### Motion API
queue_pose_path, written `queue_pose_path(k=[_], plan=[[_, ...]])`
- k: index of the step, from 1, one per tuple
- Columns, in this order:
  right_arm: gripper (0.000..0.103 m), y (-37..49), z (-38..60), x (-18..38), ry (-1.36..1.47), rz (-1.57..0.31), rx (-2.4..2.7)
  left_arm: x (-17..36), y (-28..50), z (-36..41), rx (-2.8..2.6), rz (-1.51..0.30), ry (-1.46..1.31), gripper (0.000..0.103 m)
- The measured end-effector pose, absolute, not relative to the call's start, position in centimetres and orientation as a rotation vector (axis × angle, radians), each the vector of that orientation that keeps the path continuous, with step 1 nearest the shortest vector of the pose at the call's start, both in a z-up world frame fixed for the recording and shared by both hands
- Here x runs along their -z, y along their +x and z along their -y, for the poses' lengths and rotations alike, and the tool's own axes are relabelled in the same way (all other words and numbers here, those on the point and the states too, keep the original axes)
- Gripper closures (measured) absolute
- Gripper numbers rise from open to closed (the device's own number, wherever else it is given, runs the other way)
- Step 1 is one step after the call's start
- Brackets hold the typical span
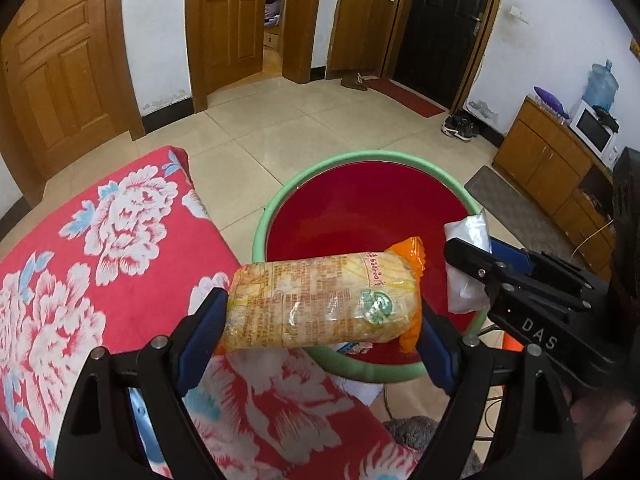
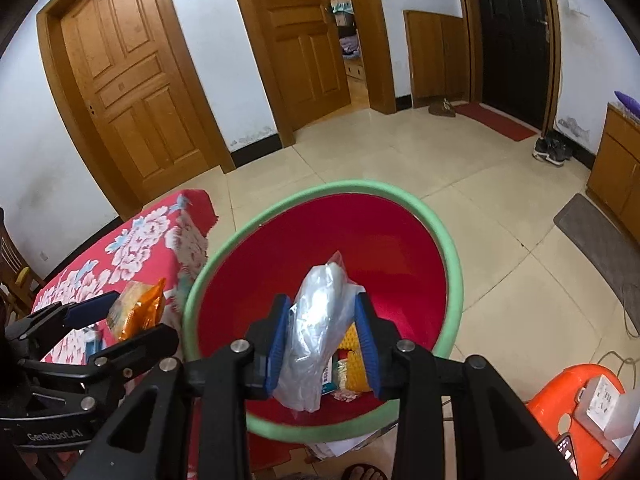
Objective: Collect trash
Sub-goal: 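Carry snack bag and plastic bag over the red basin and open both tools, then move both tools back over the bedspread toward the blue and green toys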
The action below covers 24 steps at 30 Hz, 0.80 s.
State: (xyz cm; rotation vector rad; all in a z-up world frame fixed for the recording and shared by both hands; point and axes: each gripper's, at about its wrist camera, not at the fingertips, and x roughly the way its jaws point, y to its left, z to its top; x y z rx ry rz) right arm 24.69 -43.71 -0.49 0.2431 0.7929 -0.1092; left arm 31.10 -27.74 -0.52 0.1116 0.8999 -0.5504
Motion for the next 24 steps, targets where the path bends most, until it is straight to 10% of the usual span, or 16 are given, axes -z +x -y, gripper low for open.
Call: queue_pose_path(k=[10,24], plan=[[0.033,25.9,44.2,0.8,0.201,-0.809,0.097,0.1,31.2,28.5,0.553,-0.856,0.133,0.006],[0.031,24.9,45.4,-0.6,0.244,-0.771,0.096,-1.3,30.1,26.6,0.526,-0.863,0.085,0.002]])
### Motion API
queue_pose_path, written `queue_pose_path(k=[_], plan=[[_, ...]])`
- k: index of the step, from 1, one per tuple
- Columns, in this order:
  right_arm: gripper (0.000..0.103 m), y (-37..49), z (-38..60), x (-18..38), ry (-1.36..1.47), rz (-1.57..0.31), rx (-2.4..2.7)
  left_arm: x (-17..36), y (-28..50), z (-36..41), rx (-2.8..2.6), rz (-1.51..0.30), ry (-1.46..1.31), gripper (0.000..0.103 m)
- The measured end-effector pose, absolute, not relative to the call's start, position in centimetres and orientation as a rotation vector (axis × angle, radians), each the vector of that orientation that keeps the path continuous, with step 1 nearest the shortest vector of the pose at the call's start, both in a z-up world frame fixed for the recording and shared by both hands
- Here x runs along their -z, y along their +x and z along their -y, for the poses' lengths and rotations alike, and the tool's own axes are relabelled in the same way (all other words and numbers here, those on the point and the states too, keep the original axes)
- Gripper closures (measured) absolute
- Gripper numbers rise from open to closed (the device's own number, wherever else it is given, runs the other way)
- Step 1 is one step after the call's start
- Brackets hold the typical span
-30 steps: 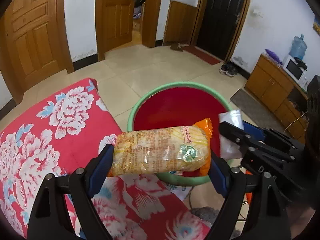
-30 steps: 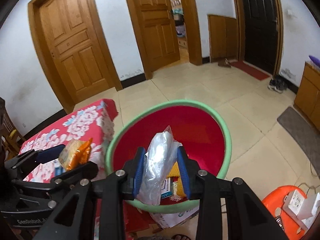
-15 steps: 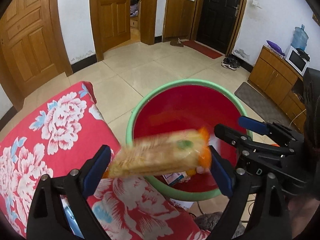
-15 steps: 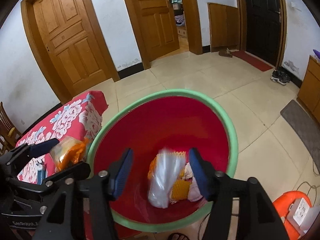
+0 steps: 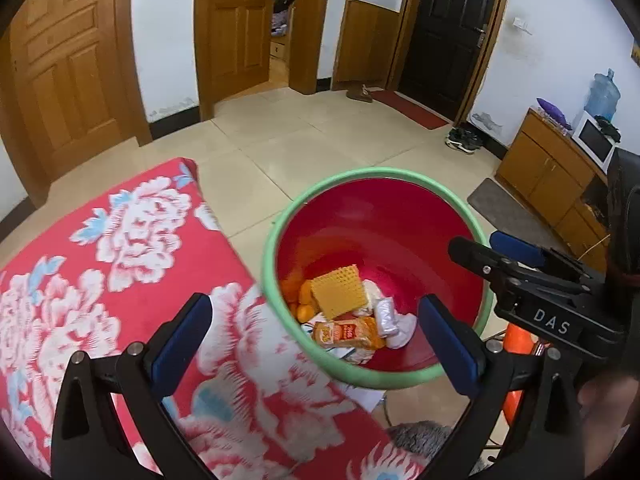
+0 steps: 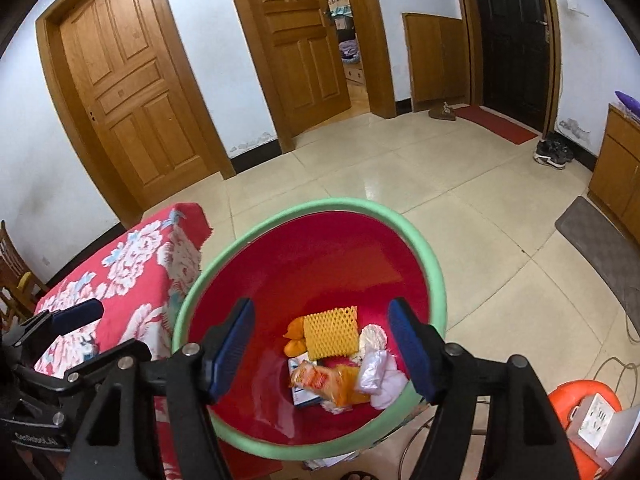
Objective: Collect trash
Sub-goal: 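Move both tools back over the bedspread toward the blue and green toys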
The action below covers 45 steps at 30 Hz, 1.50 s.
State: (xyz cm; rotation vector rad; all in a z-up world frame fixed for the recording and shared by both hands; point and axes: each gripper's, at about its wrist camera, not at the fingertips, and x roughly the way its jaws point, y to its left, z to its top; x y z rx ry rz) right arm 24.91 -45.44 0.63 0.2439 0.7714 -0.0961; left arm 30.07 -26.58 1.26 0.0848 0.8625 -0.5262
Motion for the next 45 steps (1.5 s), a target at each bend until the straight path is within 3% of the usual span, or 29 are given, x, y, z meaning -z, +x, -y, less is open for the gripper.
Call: queue_pose_path(k=[18,45], plan=[[0.023,20.4,38.8,-4.3,0.144,-0.754,-0.012,-3.4,24.4,21.1,0.506,-0.853,0.052,0.002],[0.023,18.0,25.9,-5.8,0.033,-0.798,-0.2,-5.1,19.1,7.0,0.36,-0.779,-0.07,0.002]])
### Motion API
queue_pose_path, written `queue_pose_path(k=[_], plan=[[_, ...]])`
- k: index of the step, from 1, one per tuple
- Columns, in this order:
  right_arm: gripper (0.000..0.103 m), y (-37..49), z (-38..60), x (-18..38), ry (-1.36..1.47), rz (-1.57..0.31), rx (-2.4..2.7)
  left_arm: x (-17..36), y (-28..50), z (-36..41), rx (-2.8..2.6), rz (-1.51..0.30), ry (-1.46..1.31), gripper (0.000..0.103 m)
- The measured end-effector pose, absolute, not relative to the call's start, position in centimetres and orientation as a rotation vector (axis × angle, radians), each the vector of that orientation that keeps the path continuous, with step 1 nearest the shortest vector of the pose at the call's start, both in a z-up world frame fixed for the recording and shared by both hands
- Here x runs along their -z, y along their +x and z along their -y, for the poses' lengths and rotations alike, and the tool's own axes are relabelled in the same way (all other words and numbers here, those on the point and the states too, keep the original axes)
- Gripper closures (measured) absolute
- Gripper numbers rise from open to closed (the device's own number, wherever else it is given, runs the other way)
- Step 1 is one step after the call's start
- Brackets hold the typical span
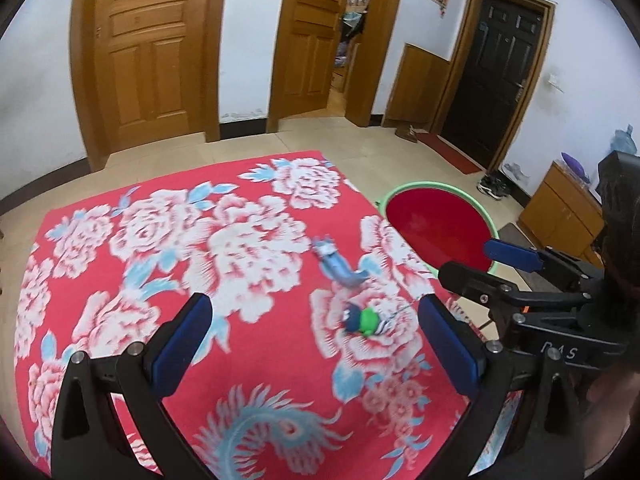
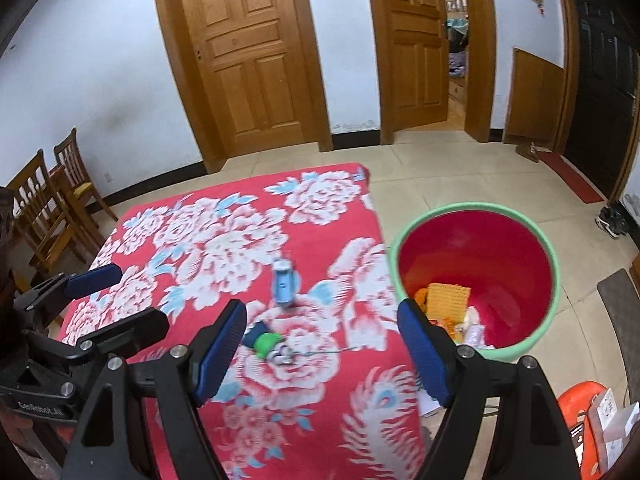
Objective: Collect trash
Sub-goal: 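Move both tools back over the bedspread toward the blue and green toys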
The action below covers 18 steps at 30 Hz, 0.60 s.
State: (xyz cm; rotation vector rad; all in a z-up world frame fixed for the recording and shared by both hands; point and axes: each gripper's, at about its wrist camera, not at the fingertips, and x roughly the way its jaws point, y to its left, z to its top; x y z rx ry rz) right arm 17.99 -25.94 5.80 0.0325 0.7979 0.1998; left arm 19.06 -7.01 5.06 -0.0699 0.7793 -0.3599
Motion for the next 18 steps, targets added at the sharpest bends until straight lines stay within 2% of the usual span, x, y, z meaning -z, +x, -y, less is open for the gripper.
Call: queue_pose_path(k=[11,18], plan=[[0.023,17.9,21.9,-4.3,-0.013,-0.821,-0.252,-3.8,17.6,2.4,0.269,-0.791,-0.125,0.002],[0.023,19.1,20.7,-1.6,-0.02,-0.872,-0.281,-2.6,18.6,2.8,0.273,-0.817,-0.115,0.002]])
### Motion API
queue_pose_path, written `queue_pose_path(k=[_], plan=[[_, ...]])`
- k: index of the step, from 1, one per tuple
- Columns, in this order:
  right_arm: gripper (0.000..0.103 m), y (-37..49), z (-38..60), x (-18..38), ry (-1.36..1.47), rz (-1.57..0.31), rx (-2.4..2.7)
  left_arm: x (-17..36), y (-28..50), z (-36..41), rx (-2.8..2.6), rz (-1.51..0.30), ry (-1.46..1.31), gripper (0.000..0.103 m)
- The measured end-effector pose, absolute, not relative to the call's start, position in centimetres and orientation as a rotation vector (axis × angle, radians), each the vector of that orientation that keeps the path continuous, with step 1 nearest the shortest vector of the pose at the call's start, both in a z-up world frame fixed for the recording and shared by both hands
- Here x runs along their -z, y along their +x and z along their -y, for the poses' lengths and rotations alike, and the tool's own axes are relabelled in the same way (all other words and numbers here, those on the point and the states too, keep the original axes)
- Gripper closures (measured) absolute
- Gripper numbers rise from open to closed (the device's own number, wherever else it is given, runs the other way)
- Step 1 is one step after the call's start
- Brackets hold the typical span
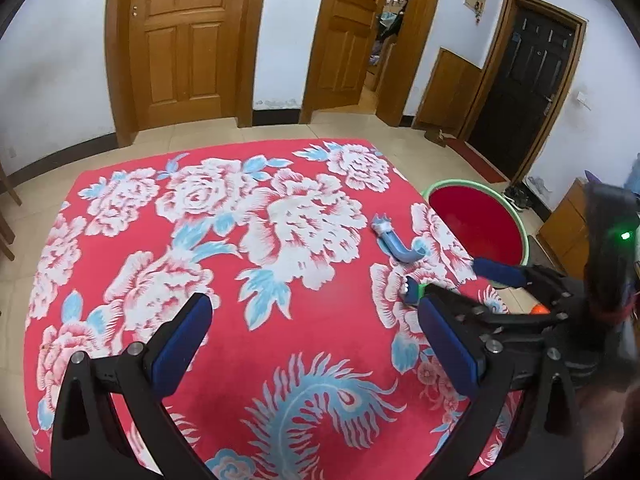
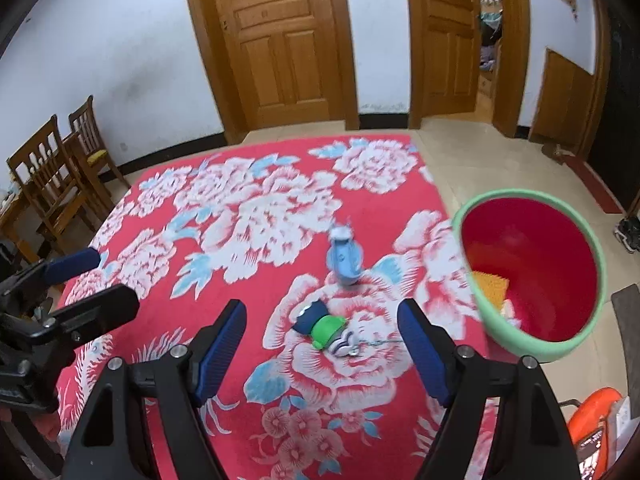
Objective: Collect trash
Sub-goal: 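Move both tools back over the bedspread toward the blue and green toys, then grasp the blue toy with the left tool while the right tool grasps the green-white toy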
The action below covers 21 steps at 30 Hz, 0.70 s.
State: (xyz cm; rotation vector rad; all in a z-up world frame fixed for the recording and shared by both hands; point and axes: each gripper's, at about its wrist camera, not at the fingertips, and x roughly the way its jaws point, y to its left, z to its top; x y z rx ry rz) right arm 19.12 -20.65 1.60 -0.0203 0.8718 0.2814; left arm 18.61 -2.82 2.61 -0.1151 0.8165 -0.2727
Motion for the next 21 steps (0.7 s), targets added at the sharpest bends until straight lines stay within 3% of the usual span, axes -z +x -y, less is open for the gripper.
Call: queue_pose_path(k=[6,9,10,20,21], plan=[[0.034,20.9,20.2,1.3,-0.061,-0.932,-0.261,-1.3,20.6,3.3,0.278,-0.849,-0.134,0.002],[0.057,21.5,20.6,2.4,-0.041,-0.974,-0.295,-0.9,21.9,3.4,0.28,-0.859,-0.156,0.002],[0.06,21.5,20.9,2.5,-0.023,-0.979,-0.299,-0.9,22.3,3.5,0.282,-0.86,-0.159,0.002],[0.061,21.1,24.6,0.5,0.074,-0.873,-0.17,-0.2,25.5,7.4,0.346,-0.871,-0.155,0.003],[0.061,21.2,25.0,0.6,0.084,-0.878,-0.163,-0.1,25.9,7.9,0.352,-0.875,-0.154,0.009]])
